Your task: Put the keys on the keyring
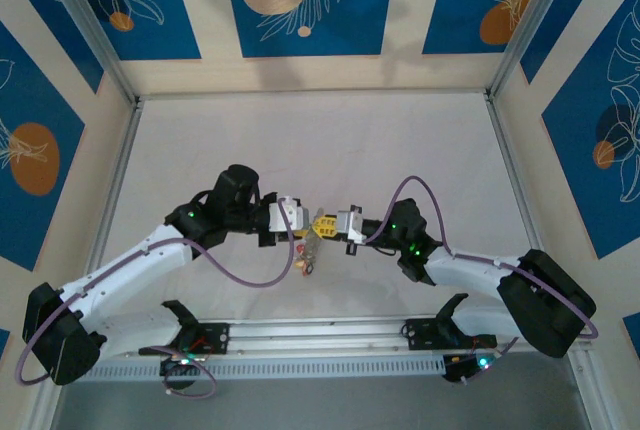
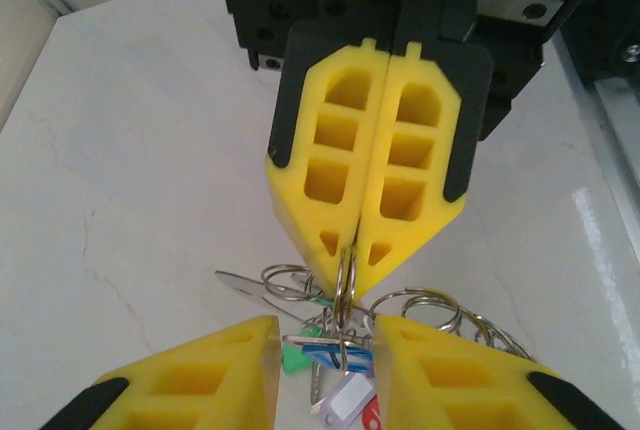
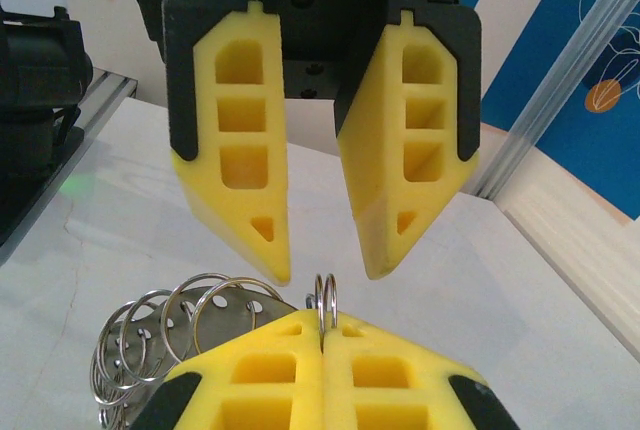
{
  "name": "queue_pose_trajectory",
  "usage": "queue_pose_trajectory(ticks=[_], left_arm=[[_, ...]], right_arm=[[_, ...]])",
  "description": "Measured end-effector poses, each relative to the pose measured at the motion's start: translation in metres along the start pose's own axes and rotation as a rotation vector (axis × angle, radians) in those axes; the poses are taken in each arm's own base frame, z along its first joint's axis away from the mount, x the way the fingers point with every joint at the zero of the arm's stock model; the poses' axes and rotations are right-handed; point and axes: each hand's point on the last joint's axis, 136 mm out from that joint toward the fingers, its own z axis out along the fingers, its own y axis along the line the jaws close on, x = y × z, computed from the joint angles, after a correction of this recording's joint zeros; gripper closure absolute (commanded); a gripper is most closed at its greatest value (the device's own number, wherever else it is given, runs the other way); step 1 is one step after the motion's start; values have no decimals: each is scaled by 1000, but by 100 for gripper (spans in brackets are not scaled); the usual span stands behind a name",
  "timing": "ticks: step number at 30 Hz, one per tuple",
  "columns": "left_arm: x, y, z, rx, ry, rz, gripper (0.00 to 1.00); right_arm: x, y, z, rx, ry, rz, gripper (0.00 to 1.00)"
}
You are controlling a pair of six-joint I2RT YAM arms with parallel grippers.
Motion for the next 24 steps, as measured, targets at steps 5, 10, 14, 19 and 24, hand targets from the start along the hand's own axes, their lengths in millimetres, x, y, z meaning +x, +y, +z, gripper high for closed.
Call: queue_pose_trajectory(ticks=[5,10,14,19,24], left_arm=[[-2,0,2,8,-12,-4,72],[4,0,8,19,2,-26,76],[8,0,11,25,14,-39,91],[9,-1,11,29,19,-38,100],[14,-1,10,30,54,-24,100]], right_arm=[[-1,2,0,-9,-4,0,100],[0,3,0,-14,-3,2,100],[1,2,0,-14,2,0,100],[3,1,-1,-6,9,-8,99],[7,3,2,-8,35,-31,91]])
